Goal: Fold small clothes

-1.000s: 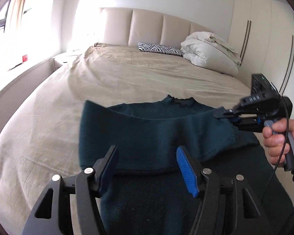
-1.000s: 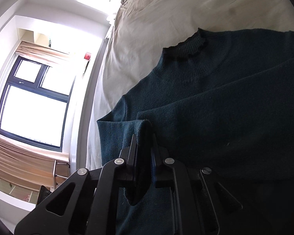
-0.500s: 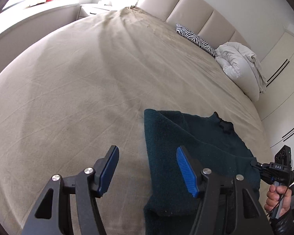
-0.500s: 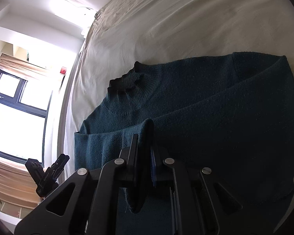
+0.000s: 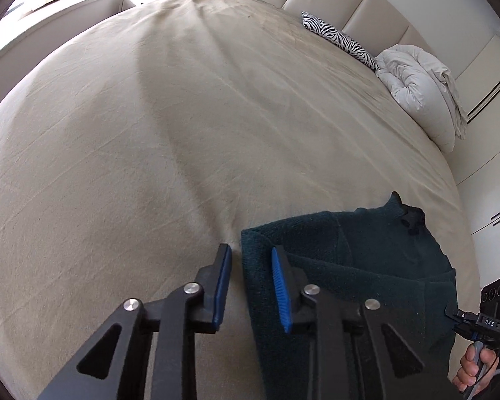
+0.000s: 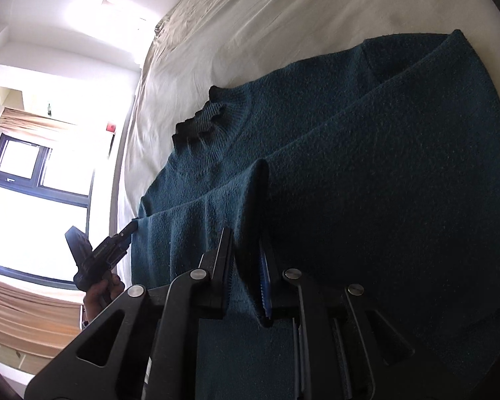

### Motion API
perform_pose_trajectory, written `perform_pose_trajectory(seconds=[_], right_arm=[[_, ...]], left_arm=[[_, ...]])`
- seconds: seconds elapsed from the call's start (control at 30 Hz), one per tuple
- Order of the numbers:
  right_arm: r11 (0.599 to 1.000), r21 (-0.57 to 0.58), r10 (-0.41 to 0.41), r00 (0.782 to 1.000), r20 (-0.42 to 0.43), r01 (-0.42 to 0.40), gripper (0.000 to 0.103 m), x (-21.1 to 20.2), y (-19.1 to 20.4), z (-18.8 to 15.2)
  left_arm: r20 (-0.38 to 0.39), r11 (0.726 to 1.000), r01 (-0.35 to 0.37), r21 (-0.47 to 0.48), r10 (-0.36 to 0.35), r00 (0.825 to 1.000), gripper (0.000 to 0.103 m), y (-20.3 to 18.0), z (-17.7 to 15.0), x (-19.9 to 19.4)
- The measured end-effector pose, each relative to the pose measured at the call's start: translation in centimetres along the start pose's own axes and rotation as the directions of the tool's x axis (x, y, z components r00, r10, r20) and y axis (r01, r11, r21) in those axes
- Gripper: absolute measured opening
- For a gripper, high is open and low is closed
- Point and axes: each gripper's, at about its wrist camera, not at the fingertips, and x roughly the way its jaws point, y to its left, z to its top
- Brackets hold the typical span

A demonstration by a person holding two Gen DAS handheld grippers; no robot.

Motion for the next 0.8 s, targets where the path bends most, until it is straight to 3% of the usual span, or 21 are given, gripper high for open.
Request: perform_pose_trajectory(seconds=[0.13, 0.17, 0.3, 0.4, 0.7, 0.8], right_arm=[[0.995, -0.030, -0.096, 0.995, 0.021, 0.097, 0.011, 0.3, 0.3, -0.4], [0.994, -0.027, -0.106, 0.994, 0.026, 0.107, 0.007, 0.5, 0.2, -0.4], [0.992, -0.040, -0.119, 0.990, 0.069, 0.122, 0.007, -0.2, 0.4, -0.6], [0.989, -0.039, -0.140, 0.988, 0.064, 0.143, 0.006, 0.9, 0.3, -0.2], [0.995, -0.008, -0.096, 0.993, 0.070, 0.097, 0.007, 0.4, -0.6, -0.5], [0.994, -0.012, -0.105, 0.992, 0.075, 0.106, 0.007, 0.4, -0.5, -0.3]], left_arm=[[0.040, 0.999, -0.040, 0.037, 0.038, 0.998, 0.008, -0.7, -0.4, -0.2], [0.056, 0.999, -0.040, 0.031, 0.038, 0.998, 0.008, -0.5, -0.6, -0.4], [0.097, 1.000, -0.020, -0.024, 0.022, 0.995, 0.008, 0.8, -1.5, -0.7], [0.102, 0.999, -0.031, -0.015, 0.032, 0.994, 0.008, 1.1, -1.8, 0.2], [0.112, 0.999, -0.027, -0.022, 0.029, 0.993, 0.014, 1.0, -1.8, -0.7], [0.162, 0.997, -0.073, -0.005, 0.073, 0.984, 0.018, 0.3, -2.4, -2.5]])
